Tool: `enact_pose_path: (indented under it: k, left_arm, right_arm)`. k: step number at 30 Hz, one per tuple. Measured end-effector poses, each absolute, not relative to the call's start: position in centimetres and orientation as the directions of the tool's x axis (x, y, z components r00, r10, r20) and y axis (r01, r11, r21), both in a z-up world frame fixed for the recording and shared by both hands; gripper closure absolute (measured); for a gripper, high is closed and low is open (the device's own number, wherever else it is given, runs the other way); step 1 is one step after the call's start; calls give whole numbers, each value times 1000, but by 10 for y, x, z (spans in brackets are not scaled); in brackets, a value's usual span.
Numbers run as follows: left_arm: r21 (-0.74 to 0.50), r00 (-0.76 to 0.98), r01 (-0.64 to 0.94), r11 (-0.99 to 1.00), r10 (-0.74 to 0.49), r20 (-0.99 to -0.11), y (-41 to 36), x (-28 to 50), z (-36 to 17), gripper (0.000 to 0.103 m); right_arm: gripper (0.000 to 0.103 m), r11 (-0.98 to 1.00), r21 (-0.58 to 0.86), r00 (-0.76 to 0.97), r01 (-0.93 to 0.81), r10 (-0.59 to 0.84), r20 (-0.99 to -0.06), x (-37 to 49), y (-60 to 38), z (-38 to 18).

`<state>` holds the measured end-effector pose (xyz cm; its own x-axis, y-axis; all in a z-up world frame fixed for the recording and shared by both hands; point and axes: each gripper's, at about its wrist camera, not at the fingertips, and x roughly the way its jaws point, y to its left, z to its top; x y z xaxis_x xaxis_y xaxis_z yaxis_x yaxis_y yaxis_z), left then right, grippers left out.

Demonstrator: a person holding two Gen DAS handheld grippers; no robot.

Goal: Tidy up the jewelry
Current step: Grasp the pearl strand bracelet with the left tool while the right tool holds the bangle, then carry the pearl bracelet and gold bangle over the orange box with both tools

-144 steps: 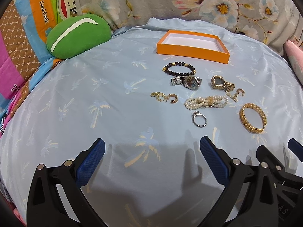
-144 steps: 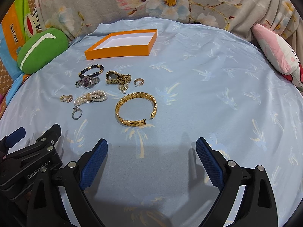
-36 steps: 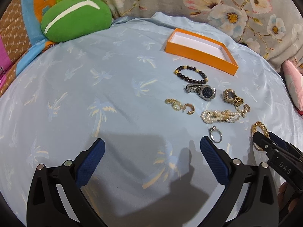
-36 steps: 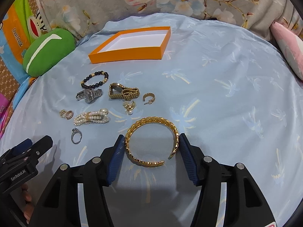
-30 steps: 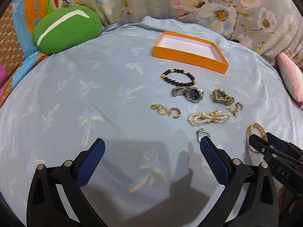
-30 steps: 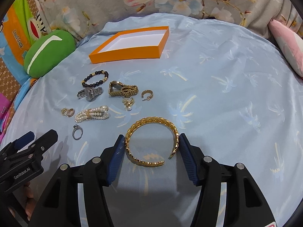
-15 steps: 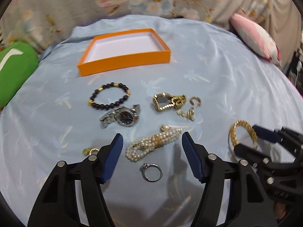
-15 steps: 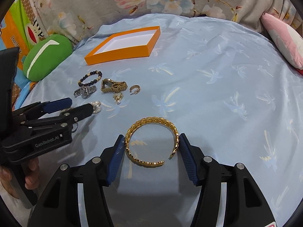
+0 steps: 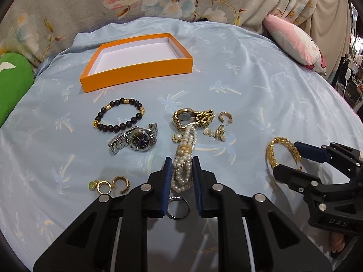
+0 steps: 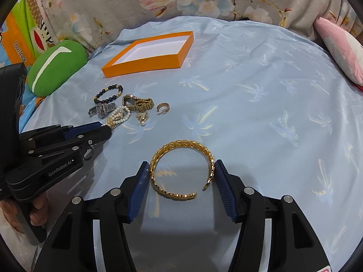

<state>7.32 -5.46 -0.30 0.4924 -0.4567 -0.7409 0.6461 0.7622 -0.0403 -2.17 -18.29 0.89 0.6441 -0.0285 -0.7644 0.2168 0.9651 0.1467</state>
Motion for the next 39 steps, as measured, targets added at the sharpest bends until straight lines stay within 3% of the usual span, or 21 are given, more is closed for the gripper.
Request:
enact_pose_path:
  k: [17,28,39]
  left_arm:
    - [-78,591,566,821,-470,-656,-36,80,55,87]
    - [-60,670,453,889,-384,-636,-56,205,83,87]
    - [-44,669,405,913,-329,-667,-100,336,61,86]
  right_arm:
    - [47,976,159,710,151,5,-705,20,-180,50]
    - [47,982,156,719,109,30,-694,158,-202,78]
    - [47,976,171,687,133,34,-726,291,-233,59]
